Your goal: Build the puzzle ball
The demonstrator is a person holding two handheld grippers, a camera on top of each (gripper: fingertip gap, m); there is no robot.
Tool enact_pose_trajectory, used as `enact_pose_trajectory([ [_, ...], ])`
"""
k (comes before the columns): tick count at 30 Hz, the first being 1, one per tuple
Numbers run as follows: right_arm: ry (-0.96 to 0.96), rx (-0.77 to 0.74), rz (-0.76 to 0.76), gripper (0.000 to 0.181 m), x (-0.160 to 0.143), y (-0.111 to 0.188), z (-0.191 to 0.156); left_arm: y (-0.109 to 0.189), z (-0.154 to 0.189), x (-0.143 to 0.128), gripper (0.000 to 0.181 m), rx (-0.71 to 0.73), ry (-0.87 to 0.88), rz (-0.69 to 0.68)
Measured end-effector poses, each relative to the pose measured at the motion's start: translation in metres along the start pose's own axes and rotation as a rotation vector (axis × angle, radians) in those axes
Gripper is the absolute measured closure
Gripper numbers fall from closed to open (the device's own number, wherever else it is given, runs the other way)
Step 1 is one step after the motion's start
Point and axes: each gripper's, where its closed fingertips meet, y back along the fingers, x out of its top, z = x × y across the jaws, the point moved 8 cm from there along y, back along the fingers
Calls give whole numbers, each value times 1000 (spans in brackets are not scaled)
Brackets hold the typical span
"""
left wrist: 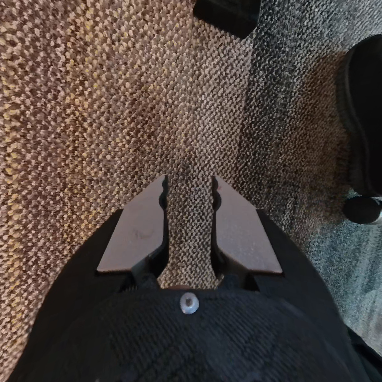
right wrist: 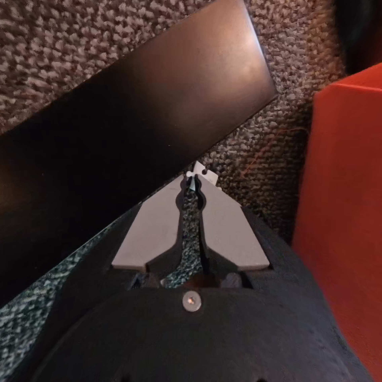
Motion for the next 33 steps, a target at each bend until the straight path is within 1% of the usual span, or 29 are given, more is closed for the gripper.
enact_pose_trajectory([
  [3,-80,-1,41,177,-3,0,1,0,3,-1,142,-7,-13,-7],
  [4,-91,5,33,181,-4,1,2,1,3,-2,142,-13,-17,-13],
  [6,-144,44,5,181,-5,2,5,4,4,-5,143,-21,-24,-28],
  [9,-201,119,-8,181,-8,6,7,15,1,-9,144,-25,-28,-41],
  [11,-248,145,36,181,-12,14,7,27,-2,-12,144,-19,-27,-48],
  [15,-302,181,87,181,-27,41,2,54,-4,-9,145,-15,7,-42],
  [18,-266,183,80,181,-50,69,-4,81,1,5,145,-26,20,20],
  [21,-228,154,63,181,-74,95,-6,107,15,17,145,-43,-5,83],
  [23,-275,157,80,181,-78,107,-3,121,24,14,145,-41,-22,96],
  [24,-320,186,80,181,-78,110,-2,126,28,10,145,-39,-26,101],
  [26,-358,294,88,181,-70,113,-5,132,33,-4,145,-44,-28,85],
  [27,-368,324,105,159,-65,113,-5,134,33,-11,145,-44,-24,63],
  [28,-384,302,111,140,-59,110,-2,134,33,-17,145,-46,-12,47],
  [31,-380,213,78,115,-46,87,10,130,29,-31,145,-49,28,19],
  [33,-346,180,37,116,-36,70,17,122,26,-36,145,-51,30,-16],
])
